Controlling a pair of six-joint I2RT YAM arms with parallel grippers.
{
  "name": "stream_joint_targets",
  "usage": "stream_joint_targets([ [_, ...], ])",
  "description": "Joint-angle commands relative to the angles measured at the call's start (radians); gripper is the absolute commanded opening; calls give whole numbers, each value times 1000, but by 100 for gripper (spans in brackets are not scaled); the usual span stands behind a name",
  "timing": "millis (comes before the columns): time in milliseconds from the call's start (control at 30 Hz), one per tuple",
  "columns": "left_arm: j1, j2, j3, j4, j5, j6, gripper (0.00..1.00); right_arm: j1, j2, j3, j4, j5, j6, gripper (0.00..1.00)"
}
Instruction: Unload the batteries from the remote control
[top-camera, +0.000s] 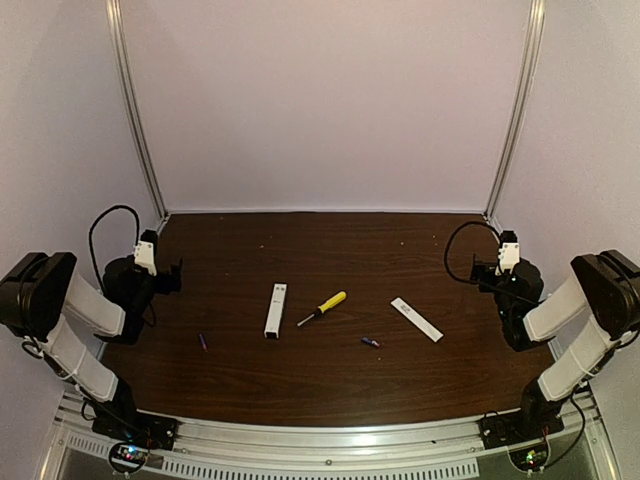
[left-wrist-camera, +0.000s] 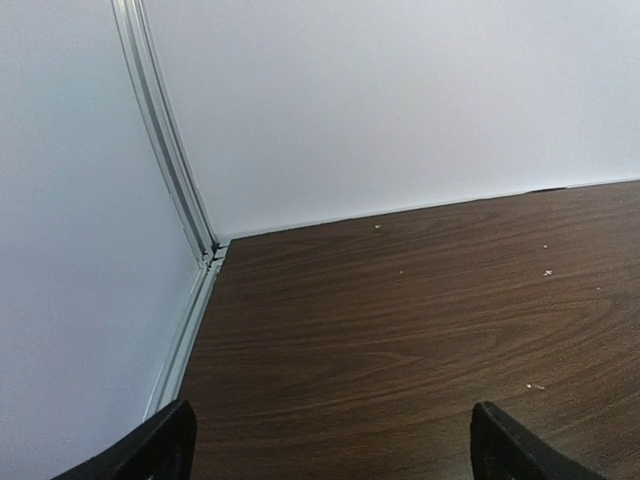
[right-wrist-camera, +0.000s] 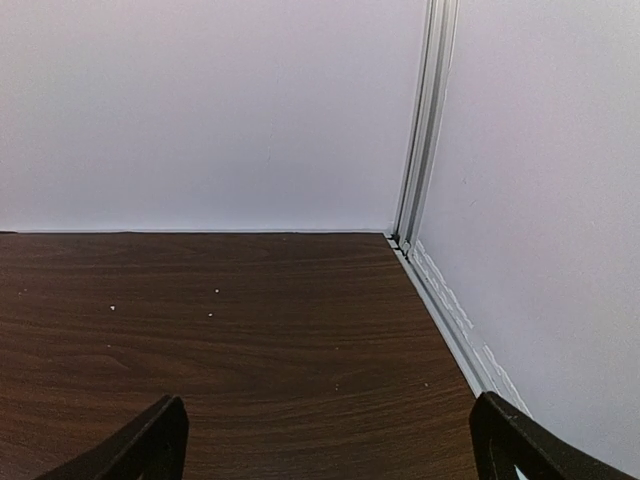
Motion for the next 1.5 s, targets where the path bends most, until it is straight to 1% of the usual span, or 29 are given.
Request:
stream_joint_targets([
  [0, 9, 5, 0, 49, -8, -10, 97, -9, -3, 12, -9, 15, 10, 100],
  [1467, 8, 5, 0, 49, -6, -10, 97, -11, -4, 20, -24, 6, 13, 100],
])
